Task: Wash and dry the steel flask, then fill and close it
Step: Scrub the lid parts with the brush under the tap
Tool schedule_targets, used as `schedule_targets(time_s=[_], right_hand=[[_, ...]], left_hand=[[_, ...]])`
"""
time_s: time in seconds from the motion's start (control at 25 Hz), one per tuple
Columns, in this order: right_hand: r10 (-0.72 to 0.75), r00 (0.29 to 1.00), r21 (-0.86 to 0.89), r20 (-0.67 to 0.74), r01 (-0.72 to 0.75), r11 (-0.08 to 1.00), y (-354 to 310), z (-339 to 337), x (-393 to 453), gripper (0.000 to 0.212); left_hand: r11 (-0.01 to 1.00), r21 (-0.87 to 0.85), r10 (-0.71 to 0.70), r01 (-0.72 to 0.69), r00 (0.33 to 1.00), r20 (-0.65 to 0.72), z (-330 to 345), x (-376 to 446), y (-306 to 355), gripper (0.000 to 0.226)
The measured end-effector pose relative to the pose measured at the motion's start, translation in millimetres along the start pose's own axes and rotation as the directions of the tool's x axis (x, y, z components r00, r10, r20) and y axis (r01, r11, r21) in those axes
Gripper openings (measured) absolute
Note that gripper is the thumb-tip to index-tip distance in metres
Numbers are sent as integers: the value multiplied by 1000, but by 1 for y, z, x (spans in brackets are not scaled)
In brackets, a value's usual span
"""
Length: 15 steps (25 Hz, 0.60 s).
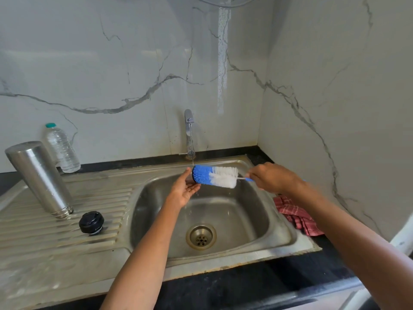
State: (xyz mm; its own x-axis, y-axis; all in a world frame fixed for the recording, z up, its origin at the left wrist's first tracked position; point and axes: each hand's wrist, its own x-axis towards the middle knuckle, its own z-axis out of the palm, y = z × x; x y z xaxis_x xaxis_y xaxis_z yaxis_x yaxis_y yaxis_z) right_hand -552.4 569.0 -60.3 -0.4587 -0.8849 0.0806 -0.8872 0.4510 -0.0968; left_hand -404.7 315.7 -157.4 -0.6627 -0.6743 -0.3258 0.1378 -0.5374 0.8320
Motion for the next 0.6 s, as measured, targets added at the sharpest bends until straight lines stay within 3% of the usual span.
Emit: schedule_targets(time_s=[0.08, 0.12, 0.16, 0.24, 0.4, 0.52, 0.6], right_hand=[[45, 996, 303, 78, -67, 951, -9, -6, 4, 21], [30, 995, 311, 92, -57, 949, -15, -9, 3, 12], [21, 995, 243, 97, -45, 969, -20, -10, 4, 19], [-7, 999, -53, 48, 9, 999, -28, -5, 4, 24], [-243, 933, -518, -264, 76, 852, -22, 12, 18, 9], [-265, 928, -560, -261, 78, 825, -12, 10, 27, 19], [-164, 979, -372, -123, 108, 922, -3, 6, 28, 31]], left_hand=[[1000, 14, -1, 1, 1000, -14, 0, 0, -1, 52], [1000, 12, 2, -2, 1000, -31, -1, 0, -2, 51], [1000, 5, 8, -8, 999, -45, -3, 0, -2, 51], [1000, -27, 14, -16, 998, -68, -8, 1, 0, 53], [996, -84, -20, 15, 998, -59, -16, 5, 5, 52], [991, -131, -31, 25, 999, -44, -16, 3, 5, 48], [987, -155, -34, 29, 999, -29, -15, 3, 5, 46]])
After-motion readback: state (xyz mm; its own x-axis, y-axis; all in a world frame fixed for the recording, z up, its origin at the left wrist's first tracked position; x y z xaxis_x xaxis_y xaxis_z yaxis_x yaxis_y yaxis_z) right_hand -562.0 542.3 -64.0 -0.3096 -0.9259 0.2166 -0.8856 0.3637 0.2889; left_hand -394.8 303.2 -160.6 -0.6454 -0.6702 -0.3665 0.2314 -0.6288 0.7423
